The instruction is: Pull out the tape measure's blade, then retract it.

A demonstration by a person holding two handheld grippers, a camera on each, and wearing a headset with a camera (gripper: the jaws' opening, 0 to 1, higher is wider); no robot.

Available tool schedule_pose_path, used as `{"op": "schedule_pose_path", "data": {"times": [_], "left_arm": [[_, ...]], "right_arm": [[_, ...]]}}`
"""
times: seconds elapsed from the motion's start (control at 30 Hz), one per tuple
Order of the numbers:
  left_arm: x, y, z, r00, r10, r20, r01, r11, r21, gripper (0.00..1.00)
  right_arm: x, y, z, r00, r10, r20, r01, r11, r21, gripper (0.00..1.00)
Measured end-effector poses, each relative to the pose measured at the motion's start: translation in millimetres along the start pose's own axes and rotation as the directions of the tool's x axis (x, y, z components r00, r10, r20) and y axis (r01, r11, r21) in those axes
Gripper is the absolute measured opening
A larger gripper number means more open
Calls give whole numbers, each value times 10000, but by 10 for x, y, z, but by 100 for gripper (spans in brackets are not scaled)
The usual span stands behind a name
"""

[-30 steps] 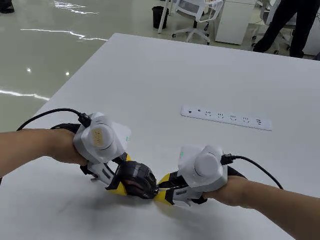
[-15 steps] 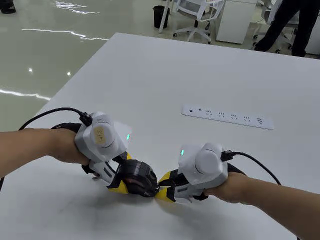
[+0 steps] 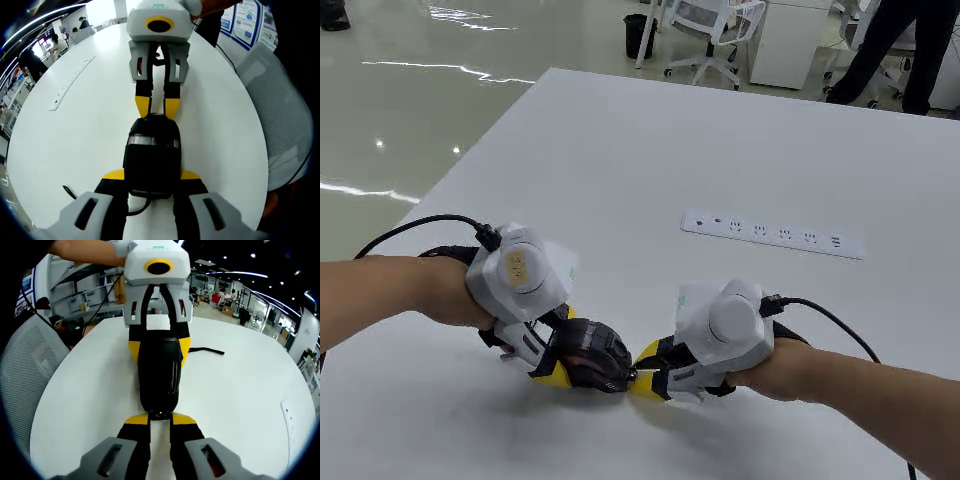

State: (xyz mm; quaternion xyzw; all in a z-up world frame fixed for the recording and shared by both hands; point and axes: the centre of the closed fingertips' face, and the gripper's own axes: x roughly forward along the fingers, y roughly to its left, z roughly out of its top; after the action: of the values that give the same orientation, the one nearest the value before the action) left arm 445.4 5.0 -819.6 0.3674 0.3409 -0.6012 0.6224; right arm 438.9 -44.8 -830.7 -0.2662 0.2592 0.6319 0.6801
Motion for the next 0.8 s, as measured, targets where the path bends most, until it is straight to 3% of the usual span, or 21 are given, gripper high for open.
{"op": "schedule_pose_path", "data": {"times": [0.8], "left_arm": [[6, -14, -4, 10000, 71, 35, -71, 9999, -95, 29]], "right_arm": [[0, 24, -16, 10000, 26, -20, -26, 10000, -39, 12]]}}
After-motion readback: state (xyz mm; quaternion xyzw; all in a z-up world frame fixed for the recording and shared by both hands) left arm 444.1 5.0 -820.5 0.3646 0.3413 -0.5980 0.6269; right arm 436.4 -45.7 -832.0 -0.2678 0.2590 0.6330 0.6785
